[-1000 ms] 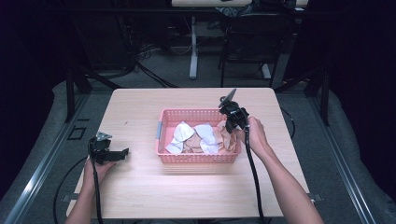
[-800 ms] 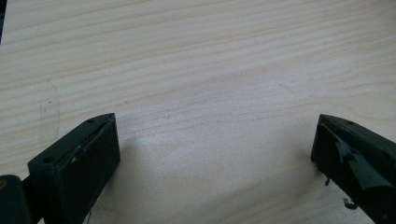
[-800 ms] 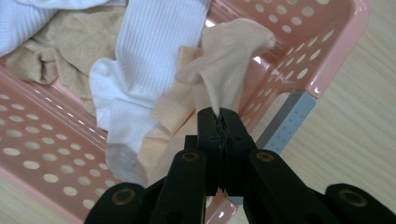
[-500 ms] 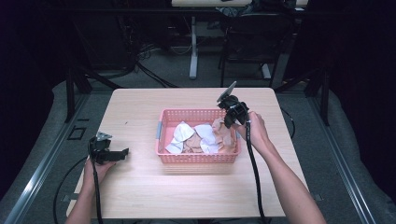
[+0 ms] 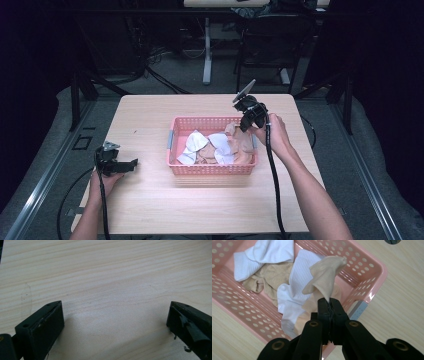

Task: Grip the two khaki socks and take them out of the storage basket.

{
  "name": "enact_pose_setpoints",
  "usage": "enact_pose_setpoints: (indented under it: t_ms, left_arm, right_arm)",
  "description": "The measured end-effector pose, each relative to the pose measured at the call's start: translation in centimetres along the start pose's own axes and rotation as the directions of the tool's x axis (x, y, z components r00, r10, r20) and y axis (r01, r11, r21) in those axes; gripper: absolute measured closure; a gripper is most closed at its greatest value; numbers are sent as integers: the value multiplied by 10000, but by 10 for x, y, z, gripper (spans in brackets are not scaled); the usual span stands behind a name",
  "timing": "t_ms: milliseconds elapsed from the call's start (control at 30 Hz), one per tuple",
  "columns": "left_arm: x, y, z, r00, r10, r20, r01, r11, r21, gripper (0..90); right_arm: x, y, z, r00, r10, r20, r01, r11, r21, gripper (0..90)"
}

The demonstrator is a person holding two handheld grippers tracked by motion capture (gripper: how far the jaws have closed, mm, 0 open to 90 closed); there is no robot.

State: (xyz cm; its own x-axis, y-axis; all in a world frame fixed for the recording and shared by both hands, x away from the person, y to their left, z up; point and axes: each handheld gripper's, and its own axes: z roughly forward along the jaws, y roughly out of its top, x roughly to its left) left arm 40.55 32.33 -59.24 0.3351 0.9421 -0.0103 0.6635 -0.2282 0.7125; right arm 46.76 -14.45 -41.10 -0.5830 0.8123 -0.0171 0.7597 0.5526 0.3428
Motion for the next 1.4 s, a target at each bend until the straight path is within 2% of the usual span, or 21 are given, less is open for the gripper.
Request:
enact_pose_setpoints:
  t_ms: [33,100,433,1000,1033,1400]
  left_arm:
    - [0,0,0,10000,-6,-5,6,10000,6,11]
    - [0,0,0,10000,6,-8,-6,10000,7,11]
    - [0,0,0,10000,12,-2,-12,10000,-5,11]
    - [0,0,0,10000,14,-2,-14,10000,-5,11]
    - [0,0,0,10000,14,-1,-14,10000,-6,11]
    - [0,0,0,10000,15,-3,-15,10000,-6,11]
  right_arm:
    - [1,1,-3,9999,129,-78,-130,9998,-180,881]
    - [0,2,-7,10000,-32,-86,31,10000,-41,881]
    - [1,8,-26,10000,-30,-53,28,9995,-315,881]
    - [-4,10,-48,10000,-38,10,39,9980,-634,881]
    - [-4,10,-49,10000,14,4,-13,9970,-771,881]
    - [-20,0,-61,9995,276,163,-262,9965,-796,882]
